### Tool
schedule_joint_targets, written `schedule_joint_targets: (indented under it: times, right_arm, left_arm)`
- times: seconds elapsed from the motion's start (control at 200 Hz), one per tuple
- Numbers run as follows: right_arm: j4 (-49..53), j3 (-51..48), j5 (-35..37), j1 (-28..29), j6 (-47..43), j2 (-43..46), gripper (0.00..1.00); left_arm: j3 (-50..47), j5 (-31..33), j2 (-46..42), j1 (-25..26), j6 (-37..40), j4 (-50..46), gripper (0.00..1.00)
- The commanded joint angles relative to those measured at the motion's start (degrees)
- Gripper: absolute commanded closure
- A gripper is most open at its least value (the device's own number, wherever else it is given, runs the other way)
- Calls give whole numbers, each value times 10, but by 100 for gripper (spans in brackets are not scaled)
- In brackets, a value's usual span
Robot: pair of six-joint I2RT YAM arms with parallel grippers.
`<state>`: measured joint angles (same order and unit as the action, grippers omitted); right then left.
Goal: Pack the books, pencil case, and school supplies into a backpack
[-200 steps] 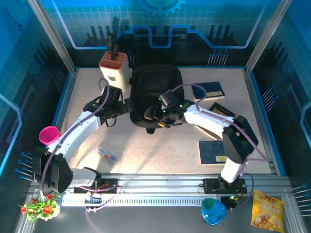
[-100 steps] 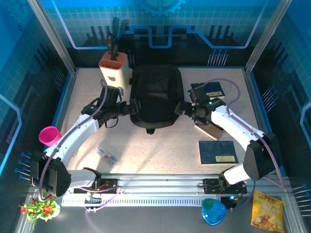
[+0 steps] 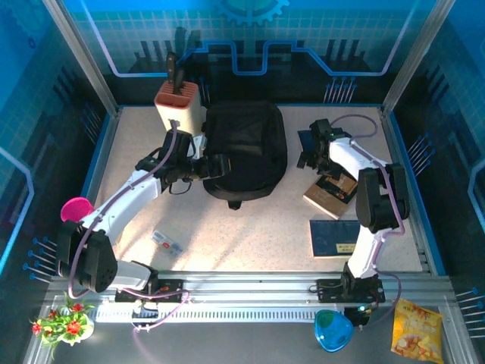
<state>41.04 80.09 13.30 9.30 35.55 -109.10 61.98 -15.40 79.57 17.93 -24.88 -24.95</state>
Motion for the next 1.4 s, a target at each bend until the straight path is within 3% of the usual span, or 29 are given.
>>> schedule_joint_targets:
  times: [0.0, 0.155, 0.435, 0.66, 0.735, 0.86, 0.996, 1.201, 1.396]
  right_arm:
    - [45, 45, 21, -18, -20, -38, 2]
    - [48, 78, -4, -27, -47, -72, 2]
    - [7, 60, -140, -23, -94, -104, 11]
    - [-64, 3, -310, -10, -98, -71, 19]
    - [-67, 2, -330, -14, -107, -43, 22]
    - [-81, -37, -282, -35, -103, 35, 22]
    - [-45, -69, -156, -74, -58, 86, 34]
    - [-58, -141, -58, -106, -8, 128, 33]
    - [-66, -189, -53, -144, 0, 141, 34]
  left_arm:
    - [25, -29, 13, -3, 12, 0, 1]
    - [33, -39, 29, 11, -7, 17, 1]
    - [64, -21, 59, 70, -26, 24, 1]
    - [109, -21, 104, 116, -65, 24, 1]
    - [136, -17, 132, 135, -76, 29, 1]
    - [194, -9, 195, 171, -100, 33, 3]
    - [250, 3, 259, 210, -136, 47, 5]
    - [351, 33, 352, 255, -152, 14, 10]
    - [426, 70, 433, 278, -147, -17, 16]
